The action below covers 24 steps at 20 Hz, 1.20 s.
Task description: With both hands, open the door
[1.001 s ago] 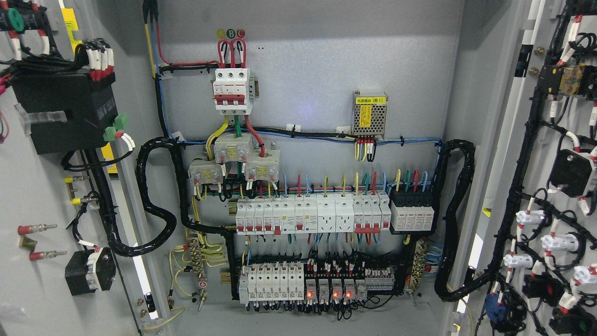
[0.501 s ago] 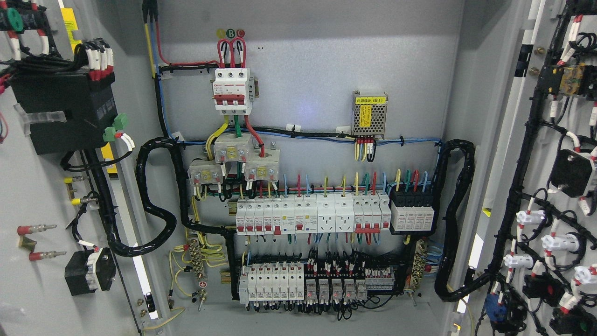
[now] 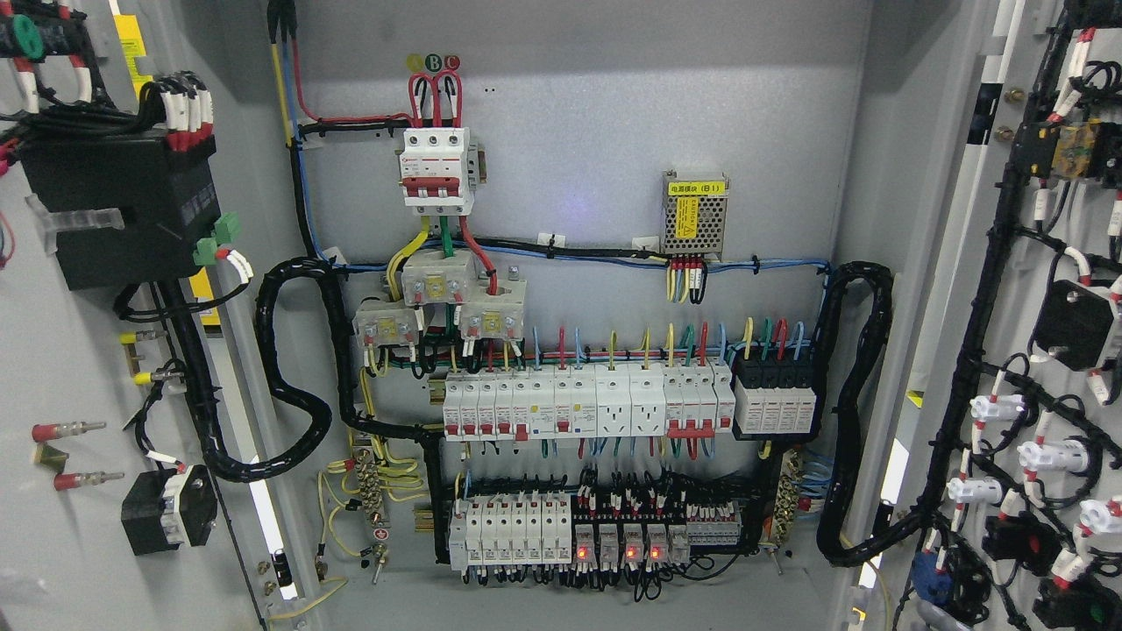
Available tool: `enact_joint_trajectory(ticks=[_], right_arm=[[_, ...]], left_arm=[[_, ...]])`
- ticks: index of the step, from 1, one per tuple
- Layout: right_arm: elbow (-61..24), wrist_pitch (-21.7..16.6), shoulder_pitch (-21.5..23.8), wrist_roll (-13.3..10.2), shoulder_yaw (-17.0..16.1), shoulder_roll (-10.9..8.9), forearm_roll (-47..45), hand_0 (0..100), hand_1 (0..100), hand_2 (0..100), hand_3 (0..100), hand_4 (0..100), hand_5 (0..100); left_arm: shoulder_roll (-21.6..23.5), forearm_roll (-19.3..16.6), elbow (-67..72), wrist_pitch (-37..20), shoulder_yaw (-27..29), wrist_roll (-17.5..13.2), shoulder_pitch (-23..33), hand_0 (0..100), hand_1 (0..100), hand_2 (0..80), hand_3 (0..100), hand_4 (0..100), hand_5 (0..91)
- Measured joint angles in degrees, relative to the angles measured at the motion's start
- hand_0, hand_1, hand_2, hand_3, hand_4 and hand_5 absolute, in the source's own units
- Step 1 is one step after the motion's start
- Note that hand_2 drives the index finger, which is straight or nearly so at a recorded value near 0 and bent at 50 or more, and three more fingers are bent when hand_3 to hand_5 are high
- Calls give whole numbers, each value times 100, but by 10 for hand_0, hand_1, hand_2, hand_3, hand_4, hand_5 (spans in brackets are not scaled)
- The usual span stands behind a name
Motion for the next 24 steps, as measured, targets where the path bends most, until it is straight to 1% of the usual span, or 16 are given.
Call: enact_joint_trajectory(ticks=[5,11,16,21,24], right_arm=[[-12,20,-66,3,-127,-70,-86,218,13,0,0,0,0],[-22,25,-74,5,-229,-98,-125,219,11,0,0,0,0],[-27,20,-66,8,-287,-66,-138,218,12,0,0,0,0],[-30,12,-48,25,-325,3,-148,218,12,0,0,0,0],[-31,12,-38,-2,-340,53,-158,218,13,0,0,0,0]], left_arm=[[234,-2,-1267,-617,-268,-1,154,0,0,0,0,0,0],[527,-8,-2277,-1389,-416,-5,224,0,0,0,0,0,0],[681,-6,-2794,-1562,-288,-36,267,0,0,0,0,0,0],[783,1,-3123,-1690,-4,-466,396,0,0,0,0,0,0],[823,3,-3255,-1856,150,-557,507,0,0,0,0,0,0]])
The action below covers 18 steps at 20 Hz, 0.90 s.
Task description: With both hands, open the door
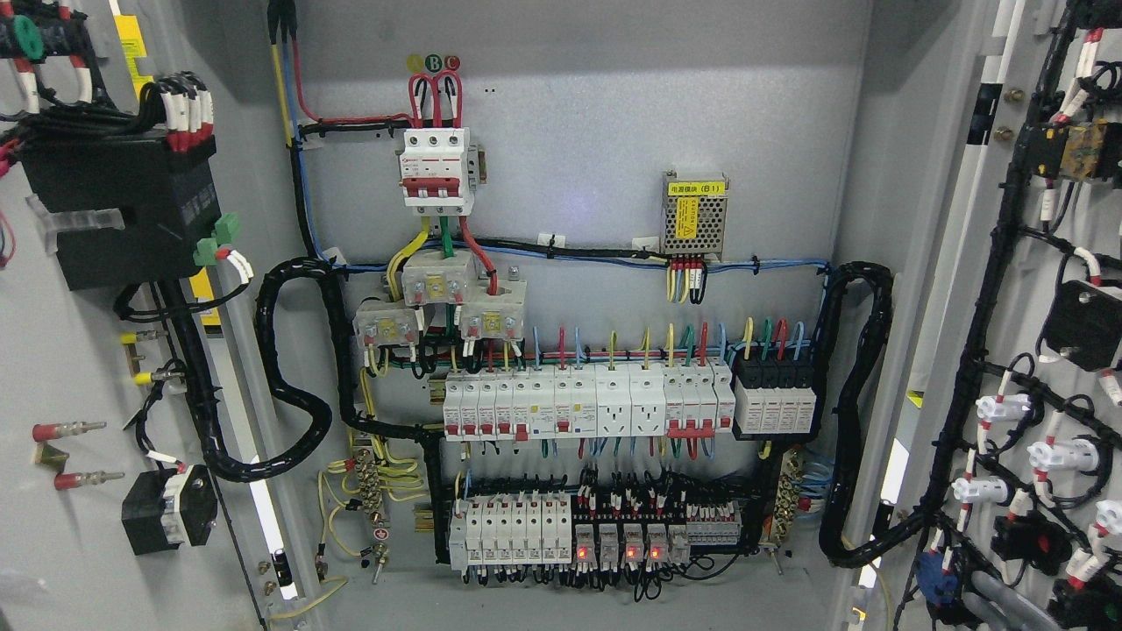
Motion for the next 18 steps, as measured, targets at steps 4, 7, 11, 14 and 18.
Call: enact_joint_trajectory(ticks=[4,7,11,14,18], right_arm=[[-1,22,9,-19,-20,57,-166,218,12,0,0,0,0],[0,50,12,-24,-58,91,-307,218,13,0,0,0,0],[2,58,18,-26,-130,126,-397,218,13,0,0,0,0],[2,58,34,-26,-201,145,-436,218,12,0,0,0,0],[3,57,89,-46,-280,166,-464,218,12,0,0,0,0]], left_arm=[[32,4,-132,-142,279,-26,164,0,0,0,0,0,0],[45,50,-199,-168,485,-40,294,0,0,0,0,0,0],[58,207,-262,-172,803,-42,439,0,0,0,0,0,0],[65,347,-296,-190,1050,-43,531,0,0,0,0,0,0],[72,558,-328,-115,1362,-44,618,0,0,0,0,0,0]])
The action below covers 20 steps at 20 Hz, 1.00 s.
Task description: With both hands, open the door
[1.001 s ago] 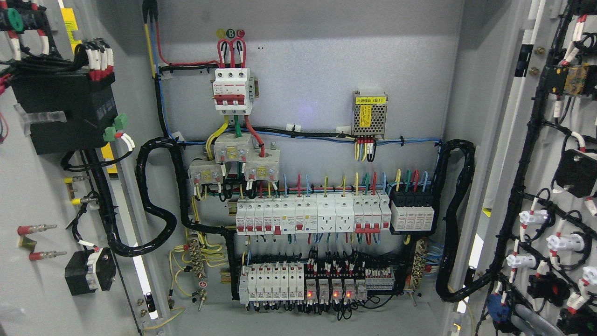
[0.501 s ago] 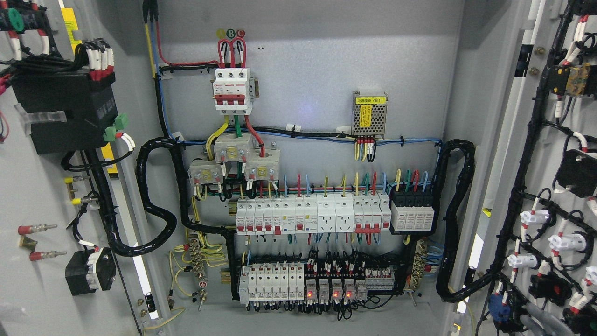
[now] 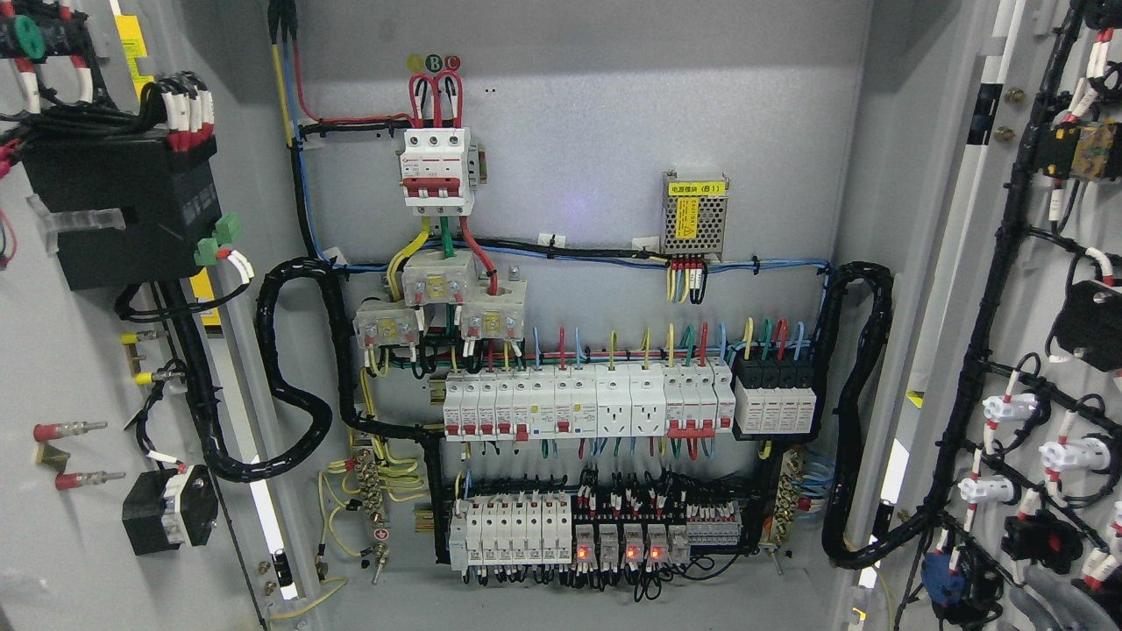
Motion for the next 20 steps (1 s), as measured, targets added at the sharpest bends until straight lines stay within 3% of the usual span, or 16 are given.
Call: enact_joint_trajectory(ticks=[8,13,20], right_arm=[[5,-26,71,26,-144,23,-109,219,12,0,0,0,0],[11,-26,89,27,-243,32,-161,219,12,0,0,0,0],[34,-11,150,27,-379,39,-191,219,12,0,0,0,0]], left_arm=[[18,234,-35,112,442,-9,99,0,0,0,0,0,0],[48,608,-41,620,725,-75,110,0,0,0,0,0,0],[185,1053,-19,857,1177,-248,110,0,0,0,0,0,0]])
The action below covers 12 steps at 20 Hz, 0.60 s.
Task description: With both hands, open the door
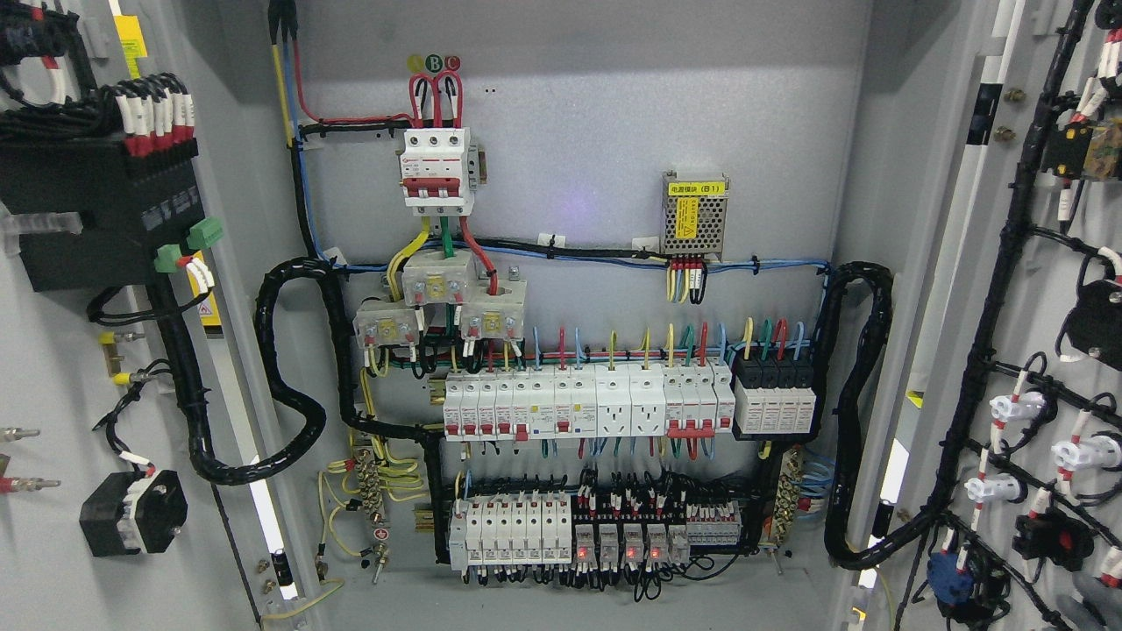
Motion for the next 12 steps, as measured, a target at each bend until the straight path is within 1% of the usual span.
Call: enact_joint_trajectory(ticks=[4,12], right_arm=[[16,0,21,0,-72,4,-5,218,11,0,0,0,0],[58,9,36,0,-233,5,-9,219,11,0,0,0,0]], left_arm=[[100,223,44,69,263,-48,2,0,0,0,0,0,0],[287,719,197,404,755,-121,-13,0,0,0,0,0,0]])
